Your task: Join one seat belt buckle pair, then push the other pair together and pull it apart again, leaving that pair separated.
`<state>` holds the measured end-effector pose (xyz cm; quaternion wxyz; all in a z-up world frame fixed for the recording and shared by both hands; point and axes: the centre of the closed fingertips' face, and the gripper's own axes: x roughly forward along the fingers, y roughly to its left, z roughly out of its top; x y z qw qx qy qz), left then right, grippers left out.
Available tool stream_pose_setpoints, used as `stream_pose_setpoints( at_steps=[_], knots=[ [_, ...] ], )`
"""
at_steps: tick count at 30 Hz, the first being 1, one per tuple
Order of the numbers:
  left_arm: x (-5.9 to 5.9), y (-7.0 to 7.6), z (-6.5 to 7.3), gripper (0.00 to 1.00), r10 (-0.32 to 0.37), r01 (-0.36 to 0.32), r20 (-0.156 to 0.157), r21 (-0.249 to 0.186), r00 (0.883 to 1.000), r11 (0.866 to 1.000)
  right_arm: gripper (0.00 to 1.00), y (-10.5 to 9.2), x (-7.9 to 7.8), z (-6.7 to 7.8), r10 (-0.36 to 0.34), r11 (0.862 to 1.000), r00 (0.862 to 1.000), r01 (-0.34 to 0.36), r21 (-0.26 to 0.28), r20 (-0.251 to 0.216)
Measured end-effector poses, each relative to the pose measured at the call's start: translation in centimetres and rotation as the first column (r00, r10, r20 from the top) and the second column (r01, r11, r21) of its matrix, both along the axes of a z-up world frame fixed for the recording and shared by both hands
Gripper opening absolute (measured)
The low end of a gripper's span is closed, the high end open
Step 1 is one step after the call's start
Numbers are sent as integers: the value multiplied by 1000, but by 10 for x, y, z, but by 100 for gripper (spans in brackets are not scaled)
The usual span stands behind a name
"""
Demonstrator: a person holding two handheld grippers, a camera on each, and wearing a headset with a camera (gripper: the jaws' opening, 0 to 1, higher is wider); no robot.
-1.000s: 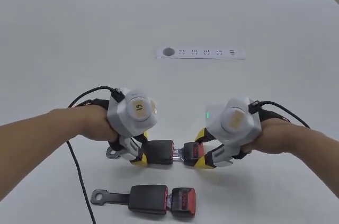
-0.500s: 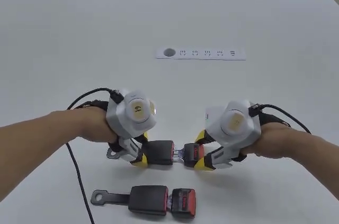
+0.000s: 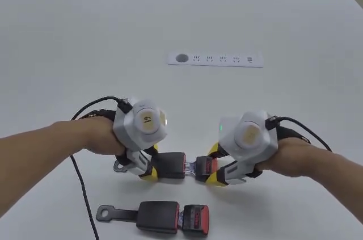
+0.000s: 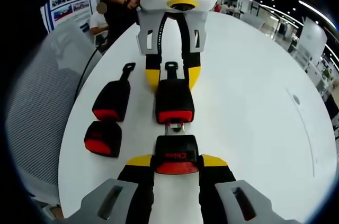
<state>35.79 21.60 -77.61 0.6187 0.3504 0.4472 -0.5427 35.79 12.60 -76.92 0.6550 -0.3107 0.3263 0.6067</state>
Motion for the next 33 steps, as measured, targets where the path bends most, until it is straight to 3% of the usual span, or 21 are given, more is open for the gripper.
stream_pose_setpoints(
  at_steps=[33],
  knots=[
    [2, 1, -3, 29, 1, -2, 19, 7, 1000, 1000, 27, 14, -2, 0, 21, 1000, 1000, -21, -20, -3]
  ],
)
